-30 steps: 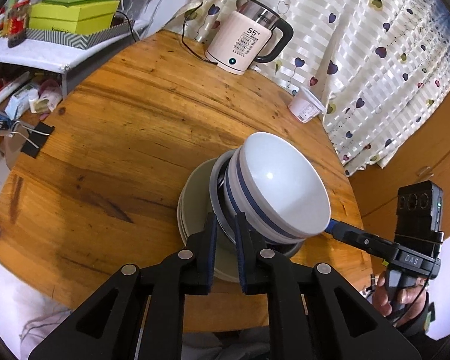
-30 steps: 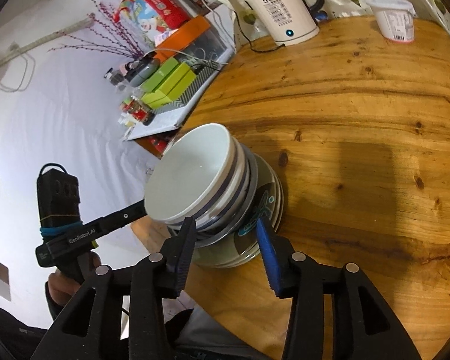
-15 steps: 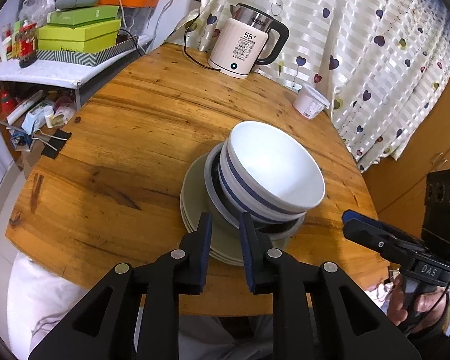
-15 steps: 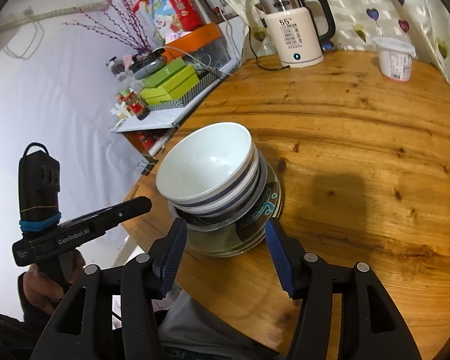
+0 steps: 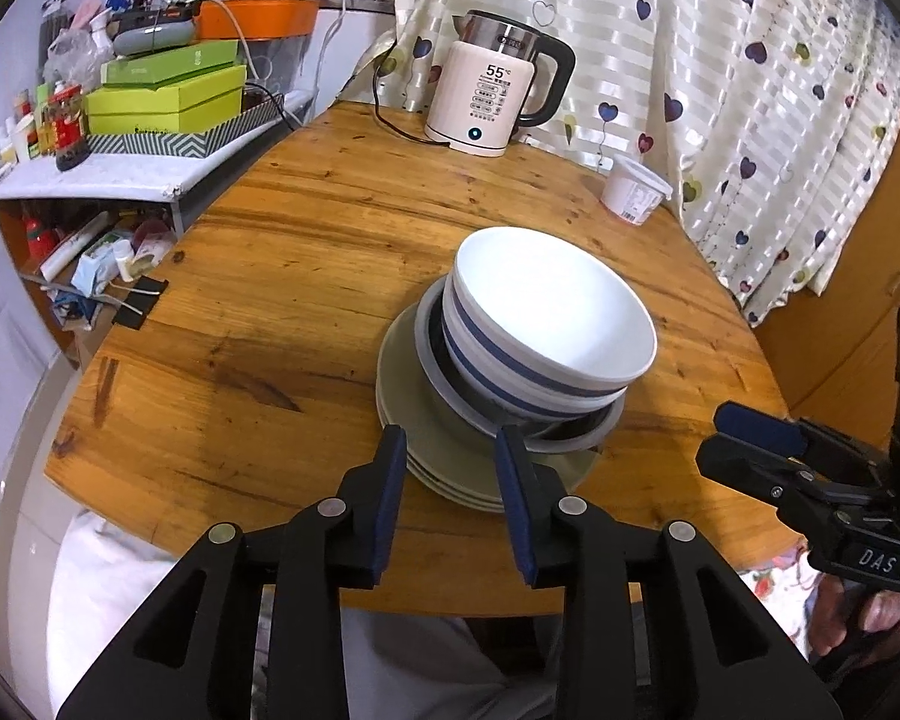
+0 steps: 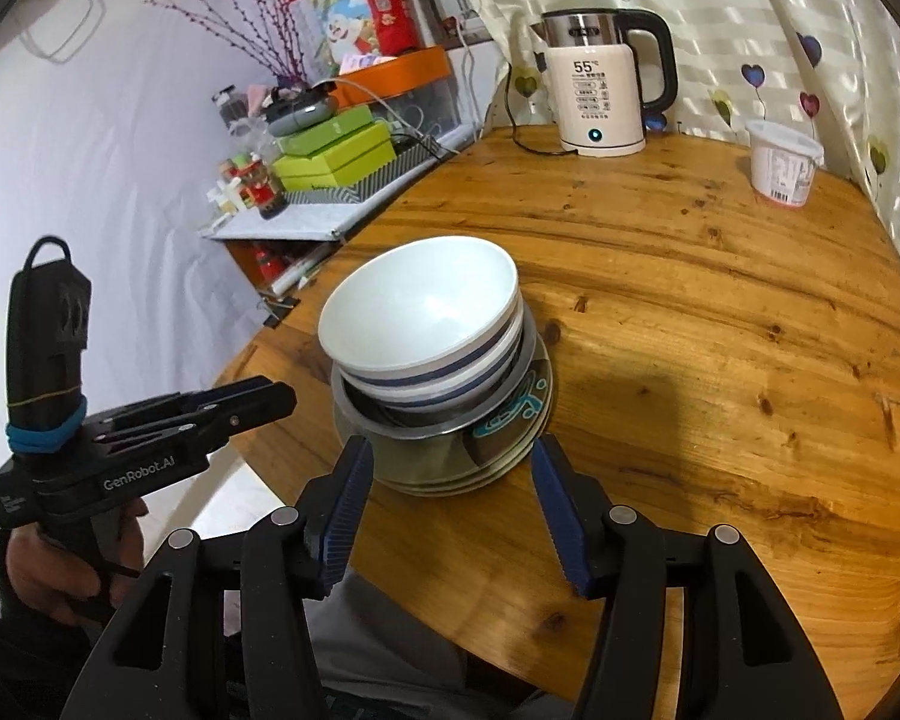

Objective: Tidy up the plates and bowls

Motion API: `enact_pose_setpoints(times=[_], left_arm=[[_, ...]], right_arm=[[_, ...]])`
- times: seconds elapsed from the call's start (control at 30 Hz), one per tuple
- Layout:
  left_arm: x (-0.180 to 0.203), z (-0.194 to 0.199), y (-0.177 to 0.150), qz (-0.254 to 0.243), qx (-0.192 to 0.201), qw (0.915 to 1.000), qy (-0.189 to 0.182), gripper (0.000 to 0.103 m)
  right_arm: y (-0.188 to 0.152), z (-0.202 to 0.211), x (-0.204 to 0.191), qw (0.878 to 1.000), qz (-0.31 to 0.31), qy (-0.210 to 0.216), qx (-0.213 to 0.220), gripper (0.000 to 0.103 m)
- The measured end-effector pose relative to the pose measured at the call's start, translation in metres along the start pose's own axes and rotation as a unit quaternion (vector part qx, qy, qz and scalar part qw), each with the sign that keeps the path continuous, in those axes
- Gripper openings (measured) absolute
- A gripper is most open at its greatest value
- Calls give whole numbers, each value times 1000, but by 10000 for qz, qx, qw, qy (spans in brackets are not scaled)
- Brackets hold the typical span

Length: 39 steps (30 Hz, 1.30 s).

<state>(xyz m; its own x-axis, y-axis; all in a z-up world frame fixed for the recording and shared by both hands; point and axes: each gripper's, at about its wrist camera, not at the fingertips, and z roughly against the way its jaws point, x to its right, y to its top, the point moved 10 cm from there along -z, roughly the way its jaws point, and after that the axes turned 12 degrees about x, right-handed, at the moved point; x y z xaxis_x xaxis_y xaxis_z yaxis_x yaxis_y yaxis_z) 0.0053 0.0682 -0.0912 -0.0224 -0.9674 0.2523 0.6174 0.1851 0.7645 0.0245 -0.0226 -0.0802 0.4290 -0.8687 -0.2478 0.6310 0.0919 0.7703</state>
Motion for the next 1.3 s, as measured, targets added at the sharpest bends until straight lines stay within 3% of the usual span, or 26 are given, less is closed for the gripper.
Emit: enact_pose_setpoints(times=[0.5,0.87,1.3], left_arm=[[-3,-5,-9,-116,-12,9997,206,32],[-7,-12,-15,-327,-122,9974,631,32],[-8,-16,-21,-299,-206,9975,603,32]], right_arm=[[-11,-11,1,9994,267,-168,-148,56],[-15,-19,2,9991,293,-158,-247,56],[-19,-24,0,9989,292,-127,-339,56]])
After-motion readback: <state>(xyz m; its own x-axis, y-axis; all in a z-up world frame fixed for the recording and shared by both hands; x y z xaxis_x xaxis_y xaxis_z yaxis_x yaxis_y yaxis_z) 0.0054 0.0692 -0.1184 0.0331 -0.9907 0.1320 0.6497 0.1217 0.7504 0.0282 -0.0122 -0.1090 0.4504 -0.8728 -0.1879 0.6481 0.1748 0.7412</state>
